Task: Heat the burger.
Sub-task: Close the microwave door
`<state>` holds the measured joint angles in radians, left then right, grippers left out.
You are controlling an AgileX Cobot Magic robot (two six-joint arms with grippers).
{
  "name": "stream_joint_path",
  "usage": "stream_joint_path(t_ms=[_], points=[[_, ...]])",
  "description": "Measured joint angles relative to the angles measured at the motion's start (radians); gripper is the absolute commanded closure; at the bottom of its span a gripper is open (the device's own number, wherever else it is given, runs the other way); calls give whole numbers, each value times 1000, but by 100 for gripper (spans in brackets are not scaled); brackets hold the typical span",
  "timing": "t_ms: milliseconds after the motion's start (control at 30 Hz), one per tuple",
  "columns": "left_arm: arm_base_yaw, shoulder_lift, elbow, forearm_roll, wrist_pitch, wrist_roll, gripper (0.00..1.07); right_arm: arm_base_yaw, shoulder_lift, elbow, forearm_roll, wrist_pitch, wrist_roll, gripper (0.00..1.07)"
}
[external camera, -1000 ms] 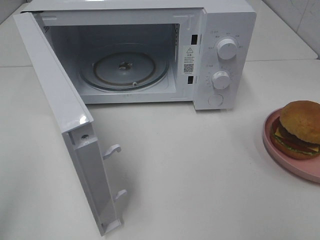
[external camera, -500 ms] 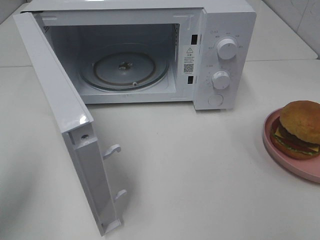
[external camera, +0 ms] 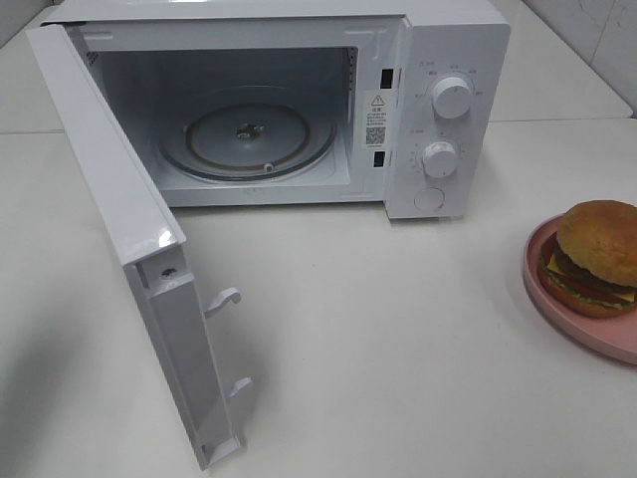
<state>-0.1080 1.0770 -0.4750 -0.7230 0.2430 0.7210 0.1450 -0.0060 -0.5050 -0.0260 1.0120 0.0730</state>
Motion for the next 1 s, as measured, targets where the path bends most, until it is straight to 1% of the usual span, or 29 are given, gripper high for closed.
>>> stream_joint_path(t_ms=[33, 67, 100, 133, 167, 200, 233, 267, 567, 600, 667, 733, 833, 900, 967, 1000], points=[[0, 0, 0, 0, 0, 0, 107, 0, 0, 0, 0, 0, 0, 50], [-3, 35, -4, -33, -4, 43, 107, 0, 0, 0, 0, 0, 0, 50], [-9, 49, -10, -45, -13, 62, 107, 0, 0, 0, 0, 0, 0, 50], [-9, 49, -10, -45, -13, 62, 107, 0, 0, 0, 0, 0, 0, 50], [-29, 82, -22, -67, -27, 98, 107, 0, 0, 0, 0, 0, 0, 50], [-41, 95, -30, -75, -36, 112, 107, 0, 0, 0, 0, 0, 0, 50], [-41, 95, -30, -75, -36, 112, 107, 0, 0, 0, 0, 0, 0, 50], [-63, 125, -46, -83, -51, 127, 107, 0, 0, 0, 0, 0, 0, 50], [-122, 260, -128, -92, -98, 133, 107, 0, 0, 0, 0, 0, 0, 50], [-139, 297, -155, -92, -102, 134, 107, 0, 0, 0, 0, 0, 0, 50], [-148, 314, -167, -92, -105, 135, 107, 0, 0, 0, 0, 0, 0, 50], [-179, 379, -206, -90, -125, 140, 107, 0, 0, 0, 0, 0, 0, 50], [-187, 396, -218, -92, -126, 140, 107, 0, 0, 0, 0, 0, 0, 50], [-207, 458, -259, -92, -130, 140, 107, 0, 0, 0, 0, 0, 0, 50], [-213, 473, -270, -92, -131, 140, 107, 0, 0, 0, 0, 0, 0, 50], [-227, 499, -292, -92, -131, 140, 107, 0, 0, 0, 0, 0, 0, 50]])
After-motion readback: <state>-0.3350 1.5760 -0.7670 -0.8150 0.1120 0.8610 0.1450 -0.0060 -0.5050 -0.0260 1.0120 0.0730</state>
